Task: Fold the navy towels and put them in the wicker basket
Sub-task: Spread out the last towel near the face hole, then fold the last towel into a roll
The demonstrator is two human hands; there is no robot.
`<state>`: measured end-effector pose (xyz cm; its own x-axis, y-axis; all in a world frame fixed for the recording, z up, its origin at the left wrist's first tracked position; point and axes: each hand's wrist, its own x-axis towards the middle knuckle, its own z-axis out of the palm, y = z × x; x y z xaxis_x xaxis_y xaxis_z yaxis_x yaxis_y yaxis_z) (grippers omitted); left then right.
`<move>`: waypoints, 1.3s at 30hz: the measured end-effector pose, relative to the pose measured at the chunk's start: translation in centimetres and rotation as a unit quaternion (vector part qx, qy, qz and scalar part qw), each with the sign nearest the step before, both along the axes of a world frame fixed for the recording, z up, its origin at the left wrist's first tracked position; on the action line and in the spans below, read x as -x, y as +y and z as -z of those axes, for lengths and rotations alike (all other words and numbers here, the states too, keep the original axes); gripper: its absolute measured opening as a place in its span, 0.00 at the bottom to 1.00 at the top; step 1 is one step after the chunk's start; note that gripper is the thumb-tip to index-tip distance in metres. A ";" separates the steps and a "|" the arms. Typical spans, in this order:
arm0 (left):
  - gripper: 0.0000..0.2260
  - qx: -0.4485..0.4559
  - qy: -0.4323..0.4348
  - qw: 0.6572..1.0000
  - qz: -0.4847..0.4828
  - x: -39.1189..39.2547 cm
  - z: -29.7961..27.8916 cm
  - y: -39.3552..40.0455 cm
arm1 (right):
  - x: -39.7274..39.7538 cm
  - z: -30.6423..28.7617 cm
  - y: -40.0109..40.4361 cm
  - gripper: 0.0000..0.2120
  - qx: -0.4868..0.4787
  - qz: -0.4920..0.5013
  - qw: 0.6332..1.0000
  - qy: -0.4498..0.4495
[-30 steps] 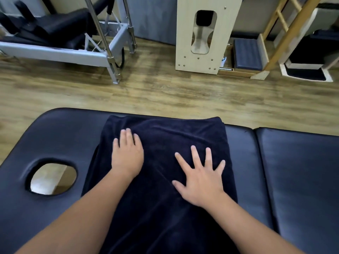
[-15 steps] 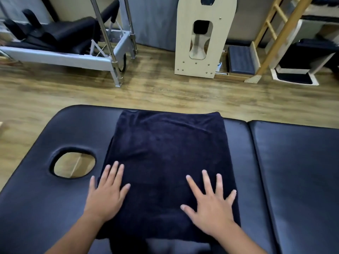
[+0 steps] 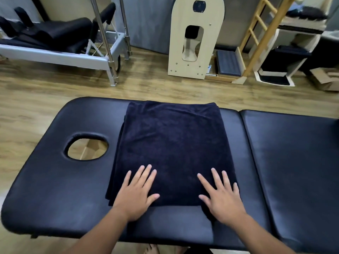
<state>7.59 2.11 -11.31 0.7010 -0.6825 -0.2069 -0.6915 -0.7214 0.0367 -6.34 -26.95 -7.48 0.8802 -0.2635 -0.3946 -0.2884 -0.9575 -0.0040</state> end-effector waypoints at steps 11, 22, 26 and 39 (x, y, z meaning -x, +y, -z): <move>0.41 -0.131 -0.032 0.985 0.105 -1.5 -1.6 3.3 | 3.2 1.6 -1.4 0.62 0.001 0.003 1.000 0.011; 0.23 -0.128 -0.021 0.990 0.050 -1.4 -5.1 1.4 | 1.4 0.4 -0.5 0.51 0.076 0.001 0.996 -0.053; 0.16 -0.106 -0.007 0.994 0.035 -1.8 -5.6 1.7 | 1.8 -0.2 -1.0 0.48 0.103 -0.003 0.994 -0.035; 0.13 -0.119 0.350 0.929 0.008 -7.1 -12.9 1.9 | -2.3 -11.1 -0.8 0.23 -0.111 -0.129 0.956 0.239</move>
